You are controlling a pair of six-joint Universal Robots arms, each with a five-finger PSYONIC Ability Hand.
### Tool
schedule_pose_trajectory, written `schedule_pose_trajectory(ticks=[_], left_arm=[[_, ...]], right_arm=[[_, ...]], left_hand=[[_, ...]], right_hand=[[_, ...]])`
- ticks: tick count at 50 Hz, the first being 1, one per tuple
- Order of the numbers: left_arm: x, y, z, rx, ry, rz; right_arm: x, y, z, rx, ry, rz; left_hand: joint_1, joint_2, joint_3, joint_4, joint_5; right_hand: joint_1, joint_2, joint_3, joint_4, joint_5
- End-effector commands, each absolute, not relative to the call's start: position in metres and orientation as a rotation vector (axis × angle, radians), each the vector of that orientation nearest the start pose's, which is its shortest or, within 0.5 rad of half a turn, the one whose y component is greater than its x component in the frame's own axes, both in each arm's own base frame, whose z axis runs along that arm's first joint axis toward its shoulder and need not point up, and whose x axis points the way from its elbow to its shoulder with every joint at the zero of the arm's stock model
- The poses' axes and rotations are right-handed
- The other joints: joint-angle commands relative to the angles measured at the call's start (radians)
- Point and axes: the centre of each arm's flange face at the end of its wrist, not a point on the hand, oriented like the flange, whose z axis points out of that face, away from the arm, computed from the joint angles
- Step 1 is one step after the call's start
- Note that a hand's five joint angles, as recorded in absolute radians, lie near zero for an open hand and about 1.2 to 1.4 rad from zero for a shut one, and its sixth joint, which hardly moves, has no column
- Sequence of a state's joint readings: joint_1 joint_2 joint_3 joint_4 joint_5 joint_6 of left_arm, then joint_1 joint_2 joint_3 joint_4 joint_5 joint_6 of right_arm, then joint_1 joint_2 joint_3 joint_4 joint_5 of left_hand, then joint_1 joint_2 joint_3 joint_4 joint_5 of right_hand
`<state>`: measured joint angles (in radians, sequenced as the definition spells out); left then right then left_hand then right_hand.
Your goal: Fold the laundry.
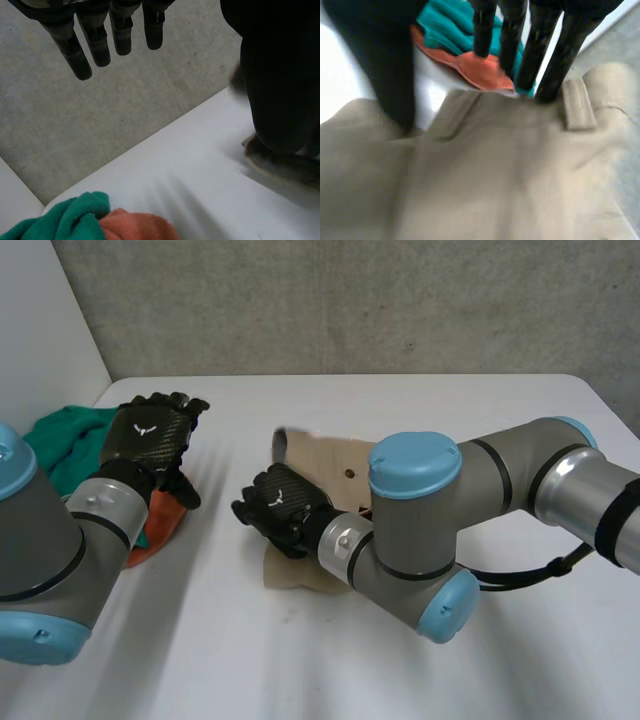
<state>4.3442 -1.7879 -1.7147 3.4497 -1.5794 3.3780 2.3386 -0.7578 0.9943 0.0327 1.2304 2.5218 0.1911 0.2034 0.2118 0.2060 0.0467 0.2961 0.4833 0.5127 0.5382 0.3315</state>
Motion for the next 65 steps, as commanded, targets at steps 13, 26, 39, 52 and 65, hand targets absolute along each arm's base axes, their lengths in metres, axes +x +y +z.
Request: schedule_pose_trajectory(ticks=[13, 26, 39, 52, 65], left_arm=[[-0.342, -0.272, 0.241, 0.927, 2.147, -2.473], [-0.373, -0.273, 0.173, 1.1, 2.388, -2.146], [-0.353, -0.277, 0.125, 1.157, 2.418, -1.785], [-0.355, -0.275, 0.173, 1.241, 2.365, -1.932], [-0.333, -0.254, 0.284, 1.418, 2.442, -2.267]], right_arm=[[0.32, -0.276, 0.256, -0.653, 2.014, -1.586], [0.33, -0.309, 0.211, -0.673, 2.108, -1.512], [0.336, -0.33, 0.124, -0.918, 2.318, -1.399], [0.317, -0.32, 0.182, -0.926, 2.274, -1.644], [0.262, -0.285, 0.178, -0.493, 2.338, -1.555]], left_hand=[[-0.001, -0.013, -0.022, -0.016, -0.031], [0.017, 0.004, -0.004, 0.002, -0.014], [0.008, -0.005, -0.013, -0.007, -0.022], [-0.001, -0.013, -0.022, -0.016, -0.031], [0.002, -0.01, -0.019, -0.013, -0.028]], right_hand=[[-0.122, -0.309, -0.338, -0.364, -0.331], [-0.122, -0.309, -0.338, -0.364, -0.331], [-0.122, -0.309, -0.338, -0.364, -0.331], [-0.122, -0.309, -0.338, -0.364, -0.331], [-0.122, -0.309, -0.338, -0.364, -0.331]])
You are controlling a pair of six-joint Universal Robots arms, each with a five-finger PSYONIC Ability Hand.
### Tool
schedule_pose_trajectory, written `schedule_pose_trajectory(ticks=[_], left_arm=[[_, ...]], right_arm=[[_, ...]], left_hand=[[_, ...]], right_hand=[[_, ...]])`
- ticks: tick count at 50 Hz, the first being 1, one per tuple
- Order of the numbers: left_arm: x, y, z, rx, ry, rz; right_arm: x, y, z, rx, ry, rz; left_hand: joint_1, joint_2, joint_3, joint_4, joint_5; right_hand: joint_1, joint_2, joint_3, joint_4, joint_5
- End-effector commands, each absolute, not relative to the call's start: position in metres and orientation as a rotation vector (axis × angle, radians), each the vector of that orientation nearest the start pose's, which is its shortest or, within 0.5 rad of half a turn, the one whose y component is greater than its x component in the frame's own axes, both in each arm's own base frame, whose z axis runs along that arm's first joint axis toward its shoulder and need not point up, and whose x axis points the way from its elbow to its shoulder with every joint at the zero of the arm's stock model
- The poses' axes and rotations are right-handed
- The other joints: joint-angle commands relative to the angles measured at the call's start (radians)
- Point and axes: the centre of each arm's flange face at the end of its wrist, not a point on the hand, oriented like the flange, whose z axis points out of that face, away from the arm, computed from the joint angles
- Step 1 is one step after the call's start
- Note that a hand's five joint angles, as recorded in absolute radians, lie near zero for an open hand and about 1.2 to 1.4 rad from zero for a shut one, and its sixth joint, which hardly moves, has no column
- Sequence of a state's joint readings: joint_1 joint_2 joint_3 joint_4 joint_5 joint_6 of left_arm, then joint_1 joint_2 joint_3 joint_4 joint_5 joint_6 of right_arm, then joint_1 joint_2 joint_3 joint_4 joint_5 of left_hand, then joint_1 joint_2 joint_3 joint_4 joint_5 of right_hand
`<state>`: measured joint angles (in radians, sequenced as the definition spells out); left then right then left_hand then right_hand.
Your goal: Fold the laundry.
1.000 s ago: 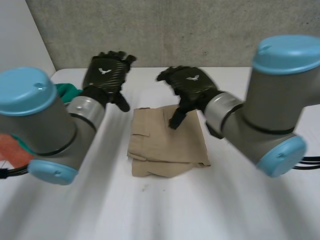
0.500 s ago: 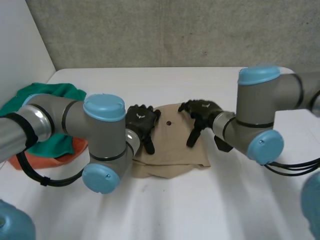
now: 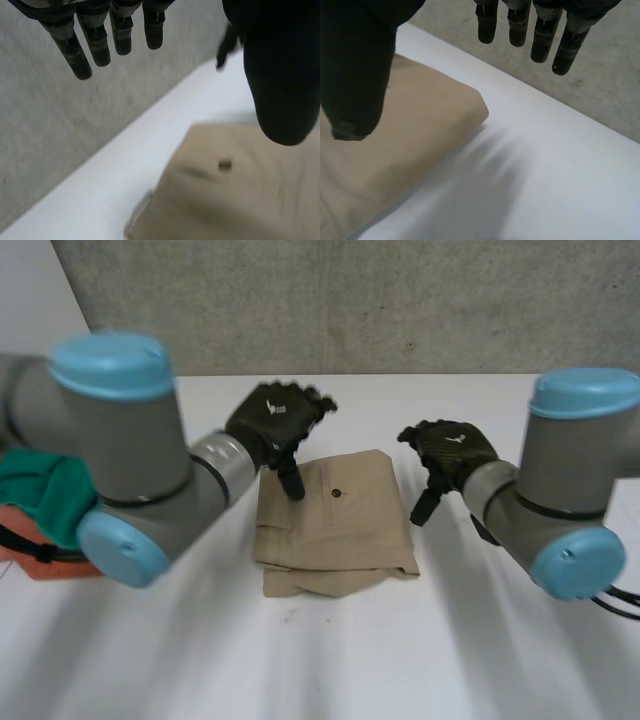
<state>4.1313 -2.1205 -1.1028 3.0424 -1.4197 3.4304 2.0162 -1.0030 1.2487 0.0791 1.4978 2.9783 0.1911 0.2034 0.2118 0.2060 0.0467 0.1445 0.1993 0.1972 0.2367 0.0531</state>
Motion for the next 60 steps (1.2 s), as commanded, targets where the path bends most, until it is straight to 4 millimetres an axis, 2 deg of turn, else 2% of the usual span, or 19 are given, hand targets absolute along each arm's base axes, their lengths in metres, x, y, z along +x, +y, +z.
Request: schedule_pose_trajectory(ticks=[1, 4, 9, 13, 14, 25, 31, 32, 36, 37, 40, 44, 47, 50, 52, 55, 56, 59, 60], left_arm=[[-0.332, -0.253, 0.286, 1.442, 2.454, -2.269], [-0.33, -0.247, 0.291, 1.495, 2.504, -2.267], [-0.33, -0.244, 0.295, 1.482, 2.535, -2.278], [-0.329, -0.242, 0.295, 1.467, 2.56, -2.277], [-0.329, -0.242, 0.295, 1.464, 2.567, -2.274], [-0.328, -0.235, 0.294, 1.473, 2.578, -2.263], [-0.328, -0.234, 0.295, 1.476, 2.576, -2.265], [-0.328, -0.234, 0.295, 1.476, 2.576, -2.265], [-0.328, -0.234, 0.296, 1.478, 2.572, -2.27], [-0.328, -0.234, 0.295, 1.478, 2.574, -2.268], [-0.328, -0.234, 0.296, 1.478, 2.57, -2.272], [-0.328, -0.234, 0.297, 1.478, 2.568, -2.274], [-0.328, -0.233, 0.299, 1.477, 2.558, -2.286], [-0.327, -0.232, 0.303, 1.473, 2.545, -2.304], [-0.326, -0.232, 0.304, 1.473, 2.545, -2.304], [-0.326, -0.232, 0.304, 1.47, 2.542, -2.306], [-0.327, -0.232, 0.304, 1.47, 2.542, -2.305], [-0.326, -0.232, 0.304, 1.459, 2.544, -2.302], [-0.326, -0.232, 0.304, 1.457, 2.544, -2.302]], right_arm=[[0.261, -0.283, 0.174, -0.47, 2.348, -1.531], [0.258, -0.276, 0.162, -0.414, 2.365, -1.478], [0.26, -0.272, 0.151, -0.393, 2.36, -1.456], [0.269, -0.268, 0.131, -0.429, 2.36, -1.41], [0.277, -0.265, 0.125, -0.456, 2.343, -1.401], [0.306, -0.268, 0.109, -0.525, 2.277, -1.4], [0.312, -0.273, 0.103, -0.532, 2.269, -1.402], [0.313, -0.273, 0.102, -0.534, 2.268, -1.402], [0.316, -0.276, 0.101, -0.536, 2.258, -1.409], [0.316, -0.278, 0.103, -0.532, 2.251, -1.422], [0.317, -0.283, 0.106, -0.521, 2.229, -1.459], [0.32, -0.289, 0.115, -0.514, 2.187, -1.507], [0.322, -0.302, 0.126, -0.498, 2.153, -1.558], [0.31, -0.328, 0.138, -0.441, 2.135, -1.631], [0.289, -0.354, 0.145, -0.374, 2.147, -1.695], [0.27, -0.376, 0.149, -0.329, 2.154, -1.748], [0.257, -0.391, 0.15, -0.295, 2.16, -1.776], [0.238, -0.413, 0.151, -0.255, 2.173, -1.803], [0.225, -0.427, 0.152, -0.234, 2.183, -1.808]], left_hand=[[0.005, -0.008, -0.016, -0.01, -0.025], [0.005, -0.008, -0.016, -0.01, -0.025], [0.008, -0.005, -0.013, -0.007, -0.022], [0.011, -0.002, -0.01, -0.004, -0.019], [0.014, 0.001, -0.007, -0.001, -0.017], [0.014, 0.001, -0.007, -0.001, -0.016], [0.014, 0.001, -0.007, -0.001, -0.016], [0.014, 0.001, -0.007, -0.001, -0.016], [0.014, 0.001, -0.007, -0.001, -0.016], [0.014, 0.001, -0.007, -0.001, -0.016], [0.017, 0.004, -0.004, 0.002, -0.014], [0.017, 0.004, -0.004, 0.002, -0.014], [0.017, 0.004, -0.004, 0.002, -0.014], [0.017, 0.004, -0.004, 0.002, -0.014], [0.017, 0.004, -0.004, 0.002, -0.014], [0.017, 0.004, -0.004, 0.002, -0.014], [0.017, 0.004, -0.004, 0.002, -0.014], [0.017, 0.004, -0.004, 0.002, -0.014], [0.017, 0.004, -0.004, 0.002, -0.014]], right_hand=[[0.03, -0.025, -0.023, -0.062, -0.053], [0.03, -0.025, -0.023, -0.062, -0.053], [0.03, -0.025, -0.023, -0.062, -0.053], [0.03, -0.025, -0.023, -0.062, -0.053], [0.03, -0.025, -0.023, -0.062, -0.053], [0.134, 0.079, 0.081, 0.042, 0.051], [0.161, 0.106, 0.108, 0.068, 0.077], [0.19, 0.135, 0.137, 0.098, 0.107], [0.565, 0.51, 0.512, 0.473, 0.482], [0.816, 0.761, 0.763, 0.724, 0.733], [1.25, 1.196, 1.198, 1.158, 1.167], [1.252, 1.197, 1.199, 1.16, 1.169], [1.252, 1.197, 1.199, 1.16, 1.169], [1.252, 1.197, 1.199, 1.16, 1.169], [1.252, 1.197, 1.199, 1.16, 1.169], [1.252, 1.197, 1.199, 1.16, 1.169], [1.252, 1.197, 1.199, 1.16, 1.169], [1.252, 1.197, 1.199, 1.16, 1.169], [1.252, 1.197, 1.199, 1.16, 1.169]])
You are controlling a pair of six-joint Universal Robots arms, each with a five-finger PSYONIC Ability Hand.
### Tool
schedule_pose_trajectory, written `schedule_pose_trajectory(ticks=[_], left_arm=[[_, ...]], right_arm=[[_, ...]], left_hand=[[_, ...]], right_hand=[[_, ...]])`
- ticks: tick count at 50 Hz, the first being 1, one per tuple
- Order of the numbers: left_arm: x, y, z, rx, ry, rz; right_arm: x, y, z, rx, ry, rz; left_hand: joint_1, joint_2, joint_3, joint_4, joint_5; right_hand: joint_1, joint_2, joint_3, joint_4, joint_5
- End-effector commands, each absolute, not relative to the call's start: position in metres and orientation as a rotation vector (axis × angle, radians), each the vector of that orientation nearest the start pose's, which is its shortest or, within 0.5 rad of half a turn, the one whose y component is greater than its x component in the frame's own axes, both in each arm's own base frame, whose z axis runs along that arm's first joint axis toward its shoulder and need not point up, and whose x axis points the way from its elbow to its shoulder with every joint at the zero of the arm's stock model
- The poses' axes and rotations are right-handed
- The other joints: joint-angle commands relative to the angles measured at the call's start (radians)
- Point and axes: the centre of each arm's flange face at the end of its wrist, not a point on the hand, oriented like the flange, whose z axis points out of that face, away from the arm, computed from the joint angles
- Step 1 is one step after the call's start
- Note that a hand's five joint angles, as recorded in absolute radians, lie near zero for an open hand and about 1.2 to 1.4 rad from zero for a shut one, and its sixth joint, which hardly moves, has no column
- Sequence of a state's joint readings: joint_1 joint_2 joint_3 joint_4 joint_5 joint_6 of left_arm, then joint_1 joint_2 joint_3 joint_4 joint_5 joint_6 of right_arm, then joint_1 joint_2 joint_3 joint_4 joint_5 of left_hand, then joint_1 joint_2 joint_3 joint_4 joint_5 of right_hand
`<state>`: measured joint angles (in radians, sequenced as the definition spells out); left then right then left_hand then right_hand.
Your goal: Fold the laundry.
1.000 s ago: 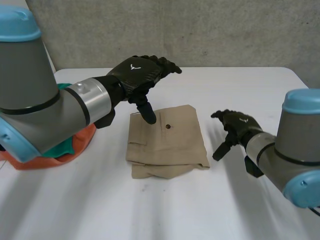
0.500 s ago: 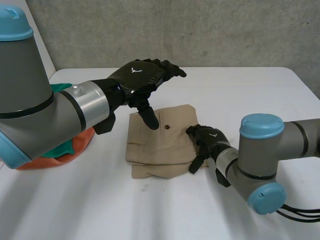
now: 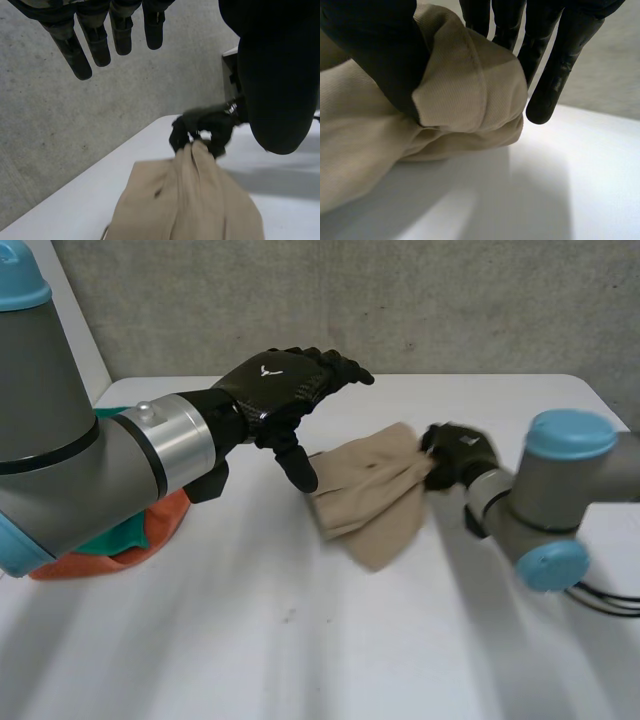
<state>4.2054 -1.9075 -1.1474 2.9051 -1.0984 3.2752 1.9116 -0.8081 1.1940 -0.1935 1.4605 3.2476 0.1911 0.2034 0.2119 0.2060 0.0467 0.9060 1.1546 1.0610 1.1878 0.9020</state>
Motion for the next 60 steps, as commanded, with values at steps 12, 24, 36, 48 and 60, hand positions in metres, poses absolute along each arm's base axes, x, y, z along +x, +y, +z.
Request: schedule_pose_trajectory(ticks=[12, 24, 36, 48, 60], left_arm=[[-0.33, -0.228, 0.304, -1.001, -1.744, 1.583], [-0.333, -0.224, 0.3, -1.005, -1.752, 1.575], [-0.335, -0.225, 0.3, -1.006, -1.749, 1.577], [-0.336, -0.22, 0.302, -1.006, -1.74, 1.571], [-0.331, -0.214, 0.304, -1.007, -1.742, 1.575]], right_arm=[[0.118, -0.515, 0.141, -0.117, 2.29, -1.923], [0.015, -0.548, 0.132, 0.014, 2.342, -2.034], [0.005, -0.55, 0.128, -0.14, 2.437, -2.147], [-0.024, -0.538, 0.161, -0.439, 2.918, -2.307], [-0.015, -0.526, 0.26, -0.746, 3.001, -2.677]], left_hand=[[0.017, 0.004, -0.004, 0.002, -0.014], [0.019, 0.007, -0.001, 0.005, -0.011], [0.017, 0.004, -0.004, 0.002, -0.014], [0.017, 0.004, -0.004, 0.002, -0.014], [0.011, -0.002, -0.01, -0.004, -0.019]], right_hand=[[0.49, 0.242, 0.335, 0.209, 0.32], [0.49, 0.242, 0.335, 0.209, 0.32], [-0.731, -0.98, -0.887, -1.013, -0.902], [-0.731, -0.98, -0.887, -1.013, -0.902], [-0.731, -0.98, -0.887, -1.013, -0.902]])
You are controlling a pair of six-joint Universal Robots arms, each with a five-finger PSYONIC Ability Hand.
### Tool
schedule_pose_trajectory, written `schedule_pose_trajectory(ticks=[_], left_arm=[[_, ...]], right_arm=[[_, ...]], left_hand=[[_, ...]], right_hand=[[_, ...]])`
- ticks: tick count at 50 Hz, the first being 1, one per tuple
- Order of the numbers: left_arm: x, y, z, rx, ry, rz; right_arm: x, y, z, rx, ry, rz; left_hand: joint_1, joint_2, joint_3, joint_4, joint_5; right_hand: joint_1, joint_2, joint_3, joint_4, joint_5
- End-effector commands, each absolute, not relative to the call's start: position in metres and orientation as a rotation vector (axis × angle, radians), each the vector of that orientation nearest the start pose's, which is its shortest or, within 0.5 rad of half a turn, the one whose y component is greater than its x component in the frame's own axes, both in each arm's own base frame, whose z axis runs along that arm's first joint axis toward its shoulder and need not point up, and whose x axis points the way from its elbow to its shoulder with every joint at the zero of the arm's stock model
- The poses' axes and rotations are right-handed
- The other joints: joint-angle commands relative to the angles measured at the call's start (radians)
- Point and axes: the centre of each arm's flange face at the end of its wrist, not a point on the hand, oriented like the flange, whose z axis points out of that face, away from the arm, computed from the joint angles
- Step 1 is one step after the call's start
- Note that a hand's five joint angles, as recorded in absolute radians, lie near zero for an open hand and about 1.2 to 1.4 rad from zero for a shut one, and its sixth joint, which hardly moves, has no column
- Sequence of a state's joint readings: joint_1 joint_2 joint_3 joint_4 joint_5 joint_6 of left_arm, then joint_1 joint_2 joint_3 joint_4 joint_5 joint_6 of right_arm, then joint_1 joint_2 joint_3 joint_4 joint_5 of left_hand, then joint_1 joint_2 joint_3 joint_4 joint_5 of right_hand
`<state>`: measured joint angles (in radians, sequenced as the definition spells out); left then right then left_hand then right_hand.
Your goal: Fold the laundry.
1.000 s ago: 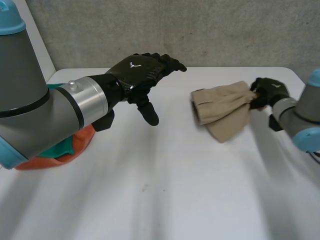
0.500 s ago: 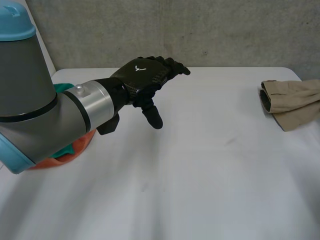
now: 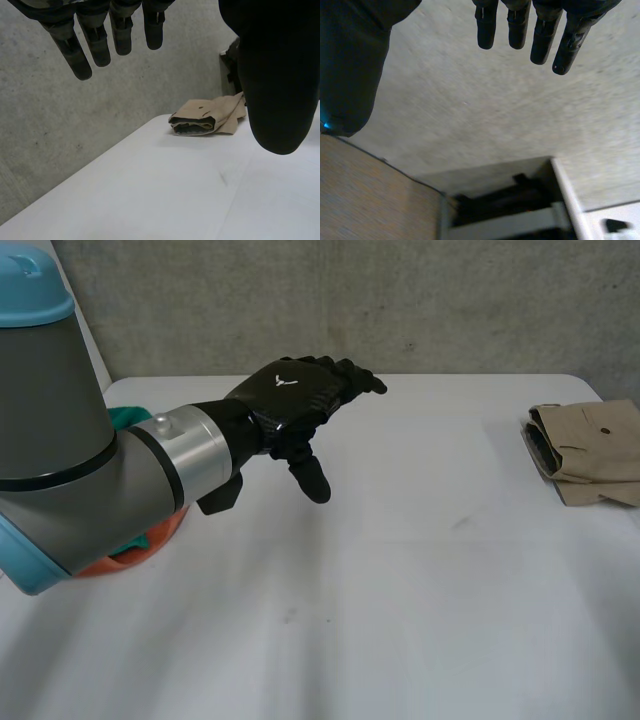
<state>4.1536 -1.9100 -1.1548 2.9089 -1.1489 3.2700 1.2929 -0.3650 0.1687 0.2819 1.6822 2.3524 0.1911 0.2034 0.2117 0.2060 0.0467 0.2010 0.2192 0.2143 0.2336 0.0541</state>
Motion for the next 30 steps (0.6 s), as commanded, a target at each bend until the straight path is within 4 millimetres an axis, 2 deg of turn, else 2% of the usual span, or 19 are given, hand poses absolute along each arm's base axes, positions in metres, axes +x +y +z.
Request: schedule_pose_trajectory(ticks=[1, 2, 4, 5, 6, 9, 10, 11, 13, 14, 16, 17, 18, 19, 21, 22, 23, 25, 30], left_arm=[[-0.33, -0.214, 0.306, -1.004, -1.74, 1.581], [-0.329, -0.214, 0.307, -1.002, -1.738, 1.588], [-0.325, -0.216, 0.313, -0.987, -1.737, 1.621], [-0.323, -0.219, 0.314, -0.976, -1.745, 1.636], [-0.32, -0.222, 0.315, -0.964, -1.754, 1.659], [-0.306, -0.243, 0.319, -0.89, -1.799, 1.784], [-0.302, -0.249, 0.322, -0.863, -1.805, 1.829], [-0.291, -0.266, 0.327, -0.8, -1.818, 1.943], [-0.278, -0.284, 0.332, -0.742, -1.829, 2.061], [-0.271, -0.292, 0.333, -0.723, -1.838, 2.112], [-0.249, -0.316, 0.333, -0.72, -1.871, 2.245], [-0.241, -0.324, 0.331, -0.733, -1.894, 2.275], [-0.233, -0.332, 0.328, -0.752, -1.921, 2.303], [-0.219, -0.347, 0.317, -0.803, -1.994, 2.333], [-0.204, -0.363, 0.303, -0.867, -2.076, 2.345], [-0.195, -0.372, 0.295, -0.908, -2.121, 2.348], [-0.182, -0.383, 0.28, -0.986, -2.193, 2.339], [-0.168, -0.393, 0.267, -1.054, -2.258, 2.321], [-0.131, -0.419, 0.219, -1.222, -2.436, 2.202]], right_arm=[[-0.005, -0.525, 0.267, 0.406, -1.606, 1.469], [0.022, -0.52, 0.278, 0.422, -1.612, 1.549], [0.051, -0.513, 0.287, 0.44, -1.636, 1.646], [0.065, -0.509, 0.29, 0.457, -1.659, 1.699], [0.093, -0.501, 0.291, 0.502, -1.721, 1.801], [0.133, -0.482, 0.287, 0.603, -1.844, 1.939], [0.155, -0.466, 0.282, 0.678, -1.942, 2.008], [0.165, -0.456, 0.279, 0.718, -1.993, 2.037], [0.185, -0.435, 0.278, 0.8, -2.076, 2.085], [0.206, -0.41, 0.278, 0.893, -2.141, 2.127], [0.229, -0.384, 0.273, 0.993, -2.194, 2.148], [0.24, -0.371, 0.268, 1.049, -2.216, 2.145], [0.261, -0.347, 0.254, 1.145, -2.257, 2.129], [0.269, -0.336, 0.245, 1.188, -2.28, 2.114], [0.283, -0.315, 0.23, 1.268, -2.318, 2.085], [0.294, -0.294, 0.218, 1.342, -2.342, 2.06], [0.297, -0.286, 0.215, 1.369, -2.348, 2.051], [0.301, -0.264, 0.209, 1.435, -2.351, 2.031], [0.3, -0.239, 0.188, 1.528, -2.371, 1.938]], left_hand=[[0.011, -0.002, -0.01, -0.004, -0.019], [0.011, -0.002, -0.01, -0.004, -0.019], [0.005, -0.007, -0.016, -0.01, -0.025], [0.002, -0.01, -0.019, -0.013, -0.028], [0.002, -0.01, -0.019, -0.013, -0.028], [-0.017, -0.029, -0.037, -0.031, -0.047], [-0.017, -0.029, -0.037, -0.031, -0.047], [-0.017, -0.029, -0.037, -0.031, -0.047], [-0.017, -0.029, -0.037, -0.031, -0.047], [-0.017, -0.029, -0.037, -0.031, -0.047], [-0.016, -0.028, -0.036, -0.031, -0.046], [-0.016, -0.028, -0.036, -0.031, -0.046], [-0.016, -0.028, -0.036, -0.031, -0.046], [-0.016, -0.028, -0.036, -0.031, -0.046], [-0.016, -0.028, -0.036, -0.031, -0.046], [-0.016, -0.028, -0.036, -0.031, -0.046], [-0.016, -0.028, -0.036, -0.031, -0.046], [-0.016, -0.028, -0.036, -0.031, -0.046], [-0.016, -0.028, -0.036, -0.031, -0.046]], right_hand=[[-0.026, -0.045, -0.04, -0.059, -0.054], [-0.026, -0.045, -0.04, -0.059, -0.054], [-0.026, -0.045, -0.04, -0.059, -0.054], [-0.026, -0.045, -0.04, -0.059, -0.054], [-0.026, -0.045, -0.04, -0.059, -0.054], [-0.026, -0.045, -0.04, -0.059, -0.054], [-0.026, -0.045, -0.04, -0.059, -0.054], [-0.026, -0.045, -0.04, -0.059, -0.054], [-0.026, -0.045, -0.04, -0.059, -0.054], [-0.026, -0.045, -0.04, -0.059, -0.054], [-0.026, -0.045, -0.04, -0.059, -0.054], [-0.026, -0.045, -0.04, -0.059, -0.054], [-0.026, -0.045, -0.04, -0.059, -0.054], [-0.026, -0.045, -0.04, -0.059, -0.054], [-0.026, -0.045, -0.04, -0.059, -0.054], [-0.026, -0.045, -0.04, -0.059, -0.054], [-0.026, -0.045, -0.04, -0.059, -0.054], [-0.026, -0.045, -0.04, -0.059, -0.054], [-0.026, -0.045, -0.04, -0.059, -0.054]])
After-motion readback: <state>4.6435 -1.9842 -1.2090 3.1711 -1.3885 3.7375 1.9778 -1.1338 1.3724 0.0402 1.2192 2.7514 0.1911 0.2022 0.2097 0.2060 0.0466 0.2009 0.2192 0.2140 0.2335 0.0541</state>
